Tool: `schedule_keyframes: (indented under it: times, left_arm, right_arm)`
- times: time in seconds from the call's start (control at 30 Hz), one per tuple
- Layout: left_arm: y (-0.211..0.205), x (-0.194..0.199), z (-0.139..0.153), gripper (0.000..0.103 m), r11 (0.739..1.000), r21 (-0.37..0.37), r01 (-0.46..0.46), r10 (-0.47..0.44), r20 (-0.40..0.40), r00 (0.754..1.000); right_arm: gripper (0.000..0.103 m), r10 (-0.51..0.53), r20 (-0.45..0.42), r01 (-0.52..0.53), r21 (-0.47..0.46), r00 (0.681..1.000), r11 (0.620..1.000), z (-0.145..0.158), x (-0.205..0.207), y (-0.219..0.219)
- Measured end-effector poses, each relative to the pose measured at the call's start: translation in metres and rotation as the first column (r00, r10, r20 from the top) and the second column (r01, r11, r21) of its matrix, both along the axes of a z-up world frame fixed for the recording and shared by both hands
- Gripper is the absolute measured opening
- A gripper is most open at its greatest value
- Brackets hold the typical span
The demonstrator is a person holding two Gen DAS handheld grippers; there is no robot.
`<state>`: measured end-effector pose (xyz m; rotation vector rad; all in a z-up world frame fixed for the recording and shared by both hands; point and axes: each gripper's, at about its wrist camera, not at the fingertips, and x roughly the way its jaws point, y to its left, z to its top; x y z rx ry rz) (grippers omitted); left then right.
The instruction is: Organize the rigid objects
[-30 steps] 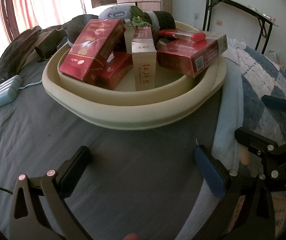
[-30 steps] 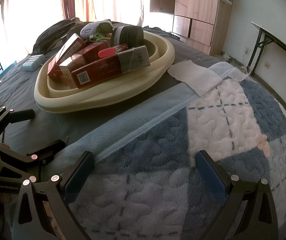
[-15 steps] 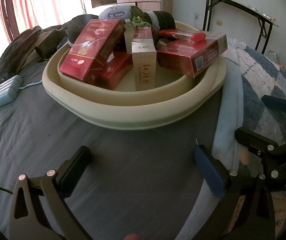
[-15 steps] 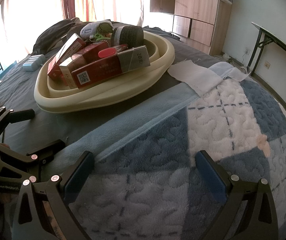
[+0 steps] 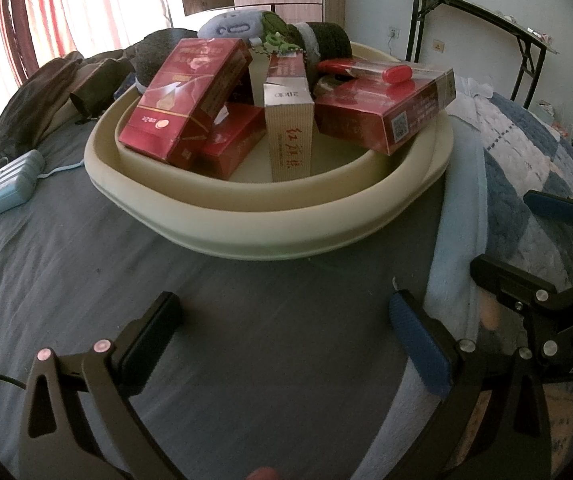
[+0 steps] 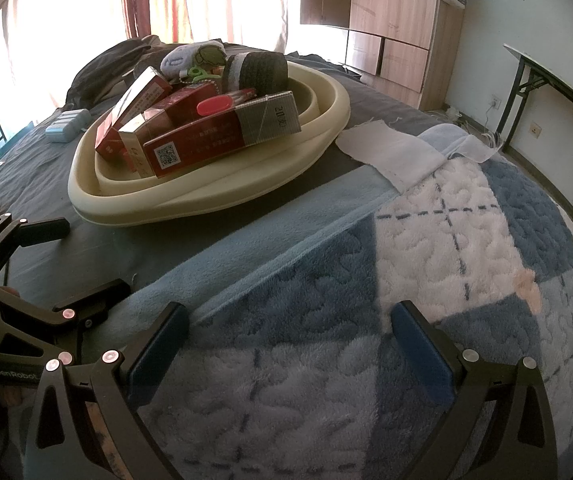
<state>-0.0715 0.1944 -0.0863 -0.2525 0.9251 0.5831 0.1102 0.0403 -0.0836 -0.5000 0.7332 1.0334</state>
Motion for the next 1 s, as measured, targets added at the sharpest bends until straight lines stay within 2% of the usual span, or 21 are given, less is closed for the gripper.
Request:
schedule_keyframes:
  times: [1.0]
  left_arm:
    - [-0.0011,0.0014,-0.0006,0.103,1.0,-0.004,-0.003,0.003,0.002,1.0]
  right_arm:
    - [0.103,0.0,0.0,0.0,0.0,1.0,1.0,0.0002,0.0001,-0.0001]
